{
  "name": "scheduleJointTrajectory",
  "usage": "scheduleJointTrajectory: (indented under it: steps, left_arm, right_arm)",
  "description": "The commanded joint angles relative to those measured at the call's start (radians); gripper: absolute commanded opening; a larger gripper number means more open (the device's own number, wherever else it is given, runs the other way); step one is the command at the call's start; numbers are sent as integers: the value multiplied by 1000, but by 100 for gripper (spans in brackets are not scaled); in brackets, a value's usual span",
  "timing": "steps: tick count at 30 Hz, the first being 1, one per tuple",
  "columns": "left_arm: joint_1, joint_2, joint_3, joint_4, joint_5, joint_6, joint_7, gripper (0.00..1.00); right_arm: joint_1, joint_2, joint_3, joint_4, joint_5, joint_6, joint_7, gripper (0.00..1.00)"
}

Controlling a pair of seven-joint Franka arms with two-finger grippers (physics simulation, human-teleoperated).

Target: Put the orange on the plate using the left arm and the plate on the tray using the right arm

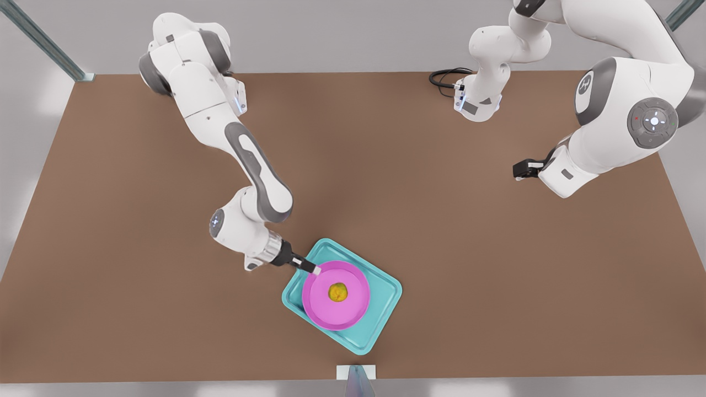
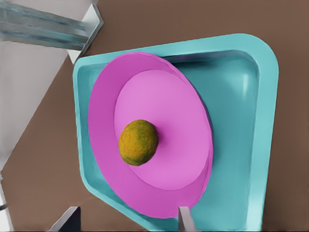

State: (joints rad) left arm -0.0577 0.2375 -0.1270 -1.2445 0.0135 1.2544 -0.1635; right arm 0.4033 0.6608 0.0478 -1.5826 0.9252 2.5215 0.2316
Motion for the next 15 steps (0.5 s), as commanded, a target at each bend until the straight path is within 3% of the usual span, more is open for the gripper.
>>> scheduleJointTrajectory:
  steps: [1,3,5,7,9,15]
  left_arm:
    - [1,0,0,0,2,0,1,100]
    - [1,5,0,0,0,0,-1,100]
    - [-1,6,-3,0,0,2,4,100]
    - [-1,6,-3,0,0,2,4,100]
    - [-1,6,-3,0,0,2,4,100]
    - [-1,6,-3,0,0,0,2,100]
  right_arm:
    - [-21,-104,-9,-85,-80,-203,26,100]
    - [-159,-170,-34,5,-743,-757,-147,100]
    - [-251,-299,-36,141,-1072,-968,-491,100]
    - [-258,-509,-36,125,-1149,-1020,-506,100]
    - [-261,-592,-36,125,-1145,-1086,-505,100]
    - [-271,-487,-77,128,-1099,-1109,-489,100]
